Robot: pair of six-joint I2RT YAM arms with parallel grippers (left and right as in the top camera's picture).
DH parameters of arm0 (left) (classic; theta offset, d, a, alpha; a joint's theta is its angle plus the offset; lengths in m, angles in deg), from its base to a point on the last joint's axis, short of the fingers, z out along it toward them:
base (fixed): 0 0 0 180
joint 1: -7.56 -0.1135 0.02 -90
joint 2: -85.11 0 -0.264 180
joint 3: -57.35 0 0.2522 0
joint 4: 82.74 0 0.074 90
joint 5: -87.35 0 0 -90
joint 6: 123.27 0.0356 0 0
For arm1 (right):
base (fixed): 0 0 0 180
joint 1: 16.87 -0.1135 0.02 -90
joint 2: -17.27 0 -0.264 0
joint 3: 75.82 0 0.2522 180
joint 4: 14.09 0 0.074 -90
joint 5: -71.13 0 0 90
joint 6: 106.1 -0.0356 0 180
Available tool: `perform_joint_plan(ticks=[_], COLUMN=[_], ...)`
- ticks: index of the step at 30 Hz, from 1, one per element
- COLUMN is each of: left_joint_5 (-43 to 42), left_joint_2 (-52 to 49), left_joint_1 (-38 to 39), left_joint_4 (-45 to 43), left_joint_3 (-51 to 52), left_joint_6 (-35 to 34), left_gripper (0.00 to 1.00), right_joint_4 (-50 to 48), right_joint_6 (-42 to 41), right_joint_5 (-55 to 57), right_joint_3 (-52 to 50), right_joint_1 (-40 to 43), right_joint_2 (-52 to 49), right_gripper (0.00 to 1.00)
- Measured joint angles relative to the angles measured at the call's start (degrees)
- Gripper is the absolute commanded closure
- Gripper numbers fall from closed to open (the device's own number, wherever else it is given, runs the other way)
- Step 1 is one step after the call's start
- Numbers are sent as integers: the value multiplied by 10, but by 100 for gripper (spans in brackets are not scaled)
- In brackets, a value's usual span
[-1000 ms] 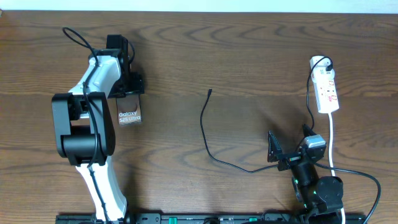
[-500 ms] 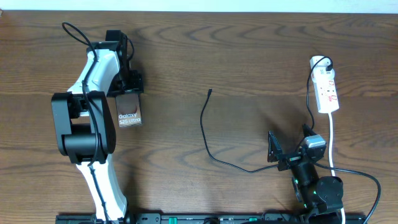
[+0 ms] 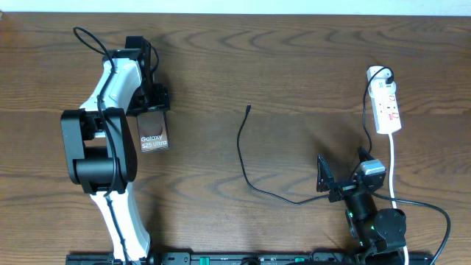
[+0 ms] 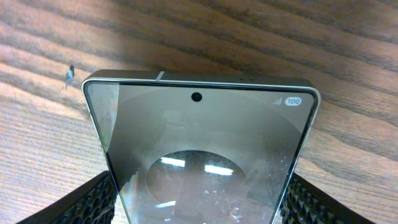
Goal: Plug charger to phone and switch on socket
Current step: 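Lift the phone with the left gripper and pull it toward the robot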
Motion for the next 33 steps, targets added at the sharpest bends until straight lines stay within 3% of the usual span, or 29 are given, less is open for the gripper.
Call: perform_joint_plan(ticks=[13,23,33], left_joint_5=[-19,-49,-90], left_joint_2=[0,0,0], left_joint_1=[1,5,56], left_joint_4=[5,69,86], left_joint_3=[0,0,0], left_joint_6=[-22,-61,-75], left_gripper=[93,93,93], right_joint_4=[0,0,0], right_joint_6=[0,0,0], right_joint_5=[0,0,0], right_joint_3=[0,0,0], right_joint_1=[0,0,0], right_joint_2=[0,0,0], right_gripper=[1,1,1])
